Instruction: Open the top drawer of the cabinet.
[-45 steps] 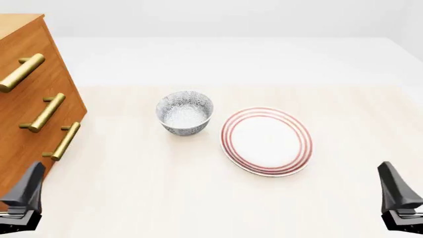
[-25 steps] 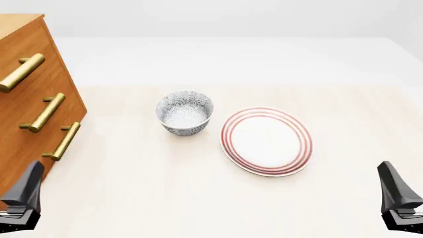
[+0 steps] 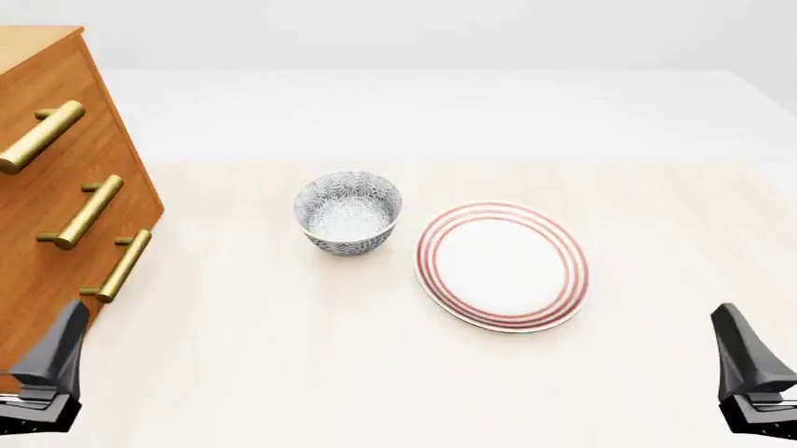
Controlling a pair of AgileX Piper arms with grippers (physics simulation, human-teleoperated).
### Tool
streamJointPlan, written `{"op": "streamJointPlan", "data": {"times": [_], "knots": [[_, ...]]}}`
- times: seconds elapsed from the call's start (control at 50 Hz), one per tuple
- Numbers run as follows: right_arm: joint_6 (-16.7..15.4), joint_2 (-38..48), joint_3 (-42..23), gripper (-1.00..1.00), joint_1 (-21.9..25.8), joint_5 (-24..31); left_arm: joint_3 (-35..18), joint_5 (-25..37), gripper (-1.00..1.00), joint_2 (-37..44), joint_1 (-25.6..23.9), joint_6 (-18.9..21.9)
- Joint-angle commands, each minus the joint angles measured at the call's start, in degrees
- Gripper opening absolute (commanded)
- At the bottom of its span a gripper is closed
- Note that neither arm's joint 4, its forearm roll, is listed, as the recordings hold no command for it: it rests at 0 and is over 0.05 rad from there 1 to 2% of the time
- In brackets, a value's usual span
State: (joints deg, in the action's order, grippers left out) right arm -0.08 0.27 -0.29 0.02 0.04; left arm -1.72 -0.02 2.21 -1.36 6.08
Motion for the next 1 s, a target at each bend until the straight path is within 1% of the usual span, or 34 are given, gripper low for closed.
{"op": "streamJointPlan", "data": {"times": [0.02, 0.04, 0.06, 0.08, 0.18, 0.2, 0.24, 0.26, 0.28, 0.36, 0.44, 0.52, 0.58, 0.6, 0.62, 0.64, 0.66, 0.7, 0.84, 0.94, 1.0], "knots": [[0.00, -0.01, 0.03, 1.00, 0.00, -0.04, -1.69, -0.45, 1.00, 3.94, -0.70, 6.95], [0.00, -0.01, 0.03, 1.00, 0.00, -0.04, -1.69, -0.52, 1.00, 4.00, -0.70, 6.96], [0.01, -0.01, 0.03, 1.00, 0.00, -0.04, -1.79, -1.16, 1.00, 5.25, -0.45, 8.33], [-0.01, -0.01, 0.03, 1.00, -0.01, -0.04, -1.95, -2.20, 1.00, 7.14, -0.36, 10.62], [-0.01, -0.01, 0.03, 1.00, 0.00, -0.04, -2.15, -4.84, 1.00, 11.57, -0.51, 14.71], [0.00, 0.00, 0.03, 1.00, 0.00, -0.04, -1.62, -6.90, 1.00, 14.17, -0.52, 17.48], [-0.01, 0.00, 0.03, 1.00, 0.00, -0.04, -1.58, -8.54, 1.00, 16.33, -1.21, 19.41], [0.01, 0.00, 0.03, 1.00, 0.00, -0.03, -2.05, -8.61, 1.00, 16.75, -1.61, 19.79], [0.01, 0.00, 0.03, 1.00, 0.01, -0.04, -2.66, -7.37, 1.00, 15.84, -1.54, 19.40], [0.00, 0.00, 0.03, 1.00, 0.00, -0.03, -4.08, -6.11, 1.00, 15.67, -0.94, 23.18], [0.00, 0.00, 0.03, 1.00, 0.00, -0.04, -5.53, -3.37, 1.00, 13.85, 0.32, 24.30], [0.00, 0.00, 0.03, 1.00, 0.00, -0.03, -6.18, -3.36, 1.00, 14.53, 1.15, 27.48], [-0.01, 0.00, 0.03, 1.00, 0.01, -0.04, -6.69, -3.05, 1.00, 14.73, 1.55, 28.19], [0.00, 0.00, 0.03, 1.00, 0.01, -0.04, -7.26, -1.89, 1.00, 13.41, 2.98, 30.10], [0.00, 0.00, 0.03, 1.00, 0.01, -0.04, -7.27, -1.80, 1.00, 13.33, 2.98, 30.10], [-0.01, 0.00, 0.03, 1.00, 0.01, -0.04, -7.43, -2.02, 1.00, 13.66, 3.36, 32.35], [-0.01, 0.00, 0.03, 1.00, 0.01, -0.04, -7.43, -2.04, 1.00, 13.68, 3.36, 32.35], [0.00, 0.00, 0.03, 1.00, 0.01, -0.04, -7.31, -2.86, 1.00, 14.54, 3.35, 34.31], [0.01, 0.00, 0.03, 1.00, 0.00, -0.04, -10.76, -2.27, 1.00, 16.16, 3.32, 37.25], [0.00, 0.00, 0.03, 1.00, 0.00, -0.03, -11.00, -4.13, 1.00, 18.15, 3.87, 41.84], [0.00, 0.00, 0.03, 1.00, 0.01, -0.04, -11.55, -4.68, 1.00, 18.97, 3.76, 43.55]]}}
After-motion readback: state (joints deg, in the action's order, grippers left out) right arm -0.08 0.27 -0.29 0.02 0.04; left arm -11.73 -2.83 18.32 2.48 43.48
